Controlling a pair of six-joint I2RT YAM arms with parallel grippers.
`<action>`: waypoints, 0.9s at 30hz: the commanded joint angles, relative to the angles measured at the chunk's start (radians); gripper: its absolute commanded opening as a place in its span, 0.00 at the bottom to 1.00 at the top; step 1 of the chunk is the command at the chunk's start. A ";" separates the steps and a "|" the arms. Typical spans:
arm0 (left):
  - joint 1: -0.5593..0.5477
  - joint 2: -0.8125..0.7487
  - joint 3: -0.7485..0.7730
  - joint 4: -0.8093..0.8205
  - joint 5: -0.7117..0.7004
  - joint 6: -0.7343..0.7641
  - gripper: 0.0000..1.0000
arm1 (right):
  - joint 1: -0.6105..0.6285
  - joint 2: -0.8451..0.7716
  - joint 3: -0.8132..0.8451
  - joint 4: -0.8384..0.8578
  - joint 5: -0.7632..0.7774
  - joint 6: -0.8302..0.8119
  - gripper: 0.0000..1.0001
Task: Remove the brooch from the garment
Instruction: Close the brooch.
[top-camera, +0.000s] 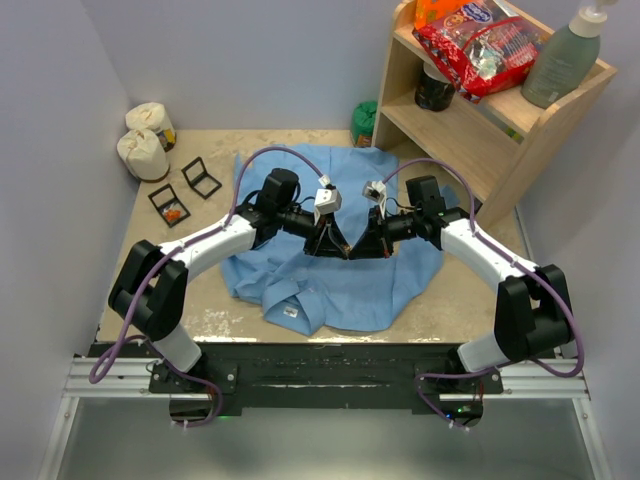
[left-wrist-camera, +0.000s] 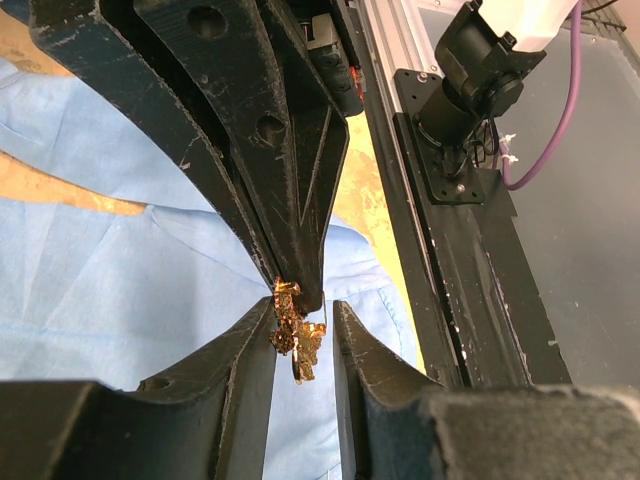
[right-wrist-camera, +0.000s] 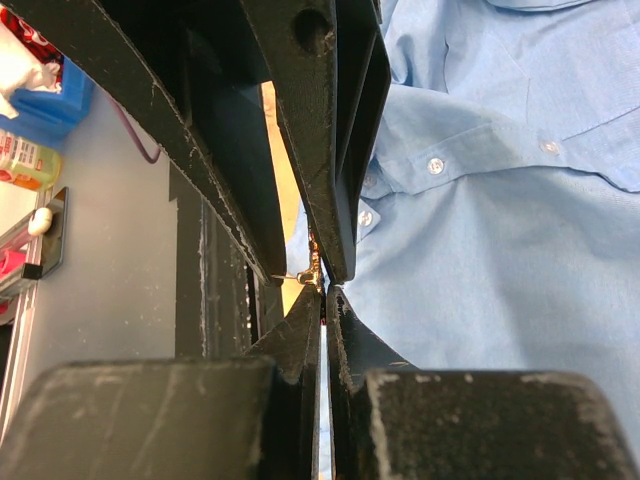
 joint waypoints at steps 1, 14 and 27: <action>0.006 -0.041 -0.002 0.000 0.039 0.003 0.33 | -0.012 -0.038 0.000 0.011 0.002 0.008 0.00; 0.006 -0.039 -0.003 0.012 0.019 -0.007 0.23 | -0.011 -0.039 0.000 0.011 -0.005 0.003 0.00; 0.006 -0.034 0.005 0.020 0.038 -0.021 0.12 | -0.011 -0.054 -0.003 0.002 0.005 -0.018 0.00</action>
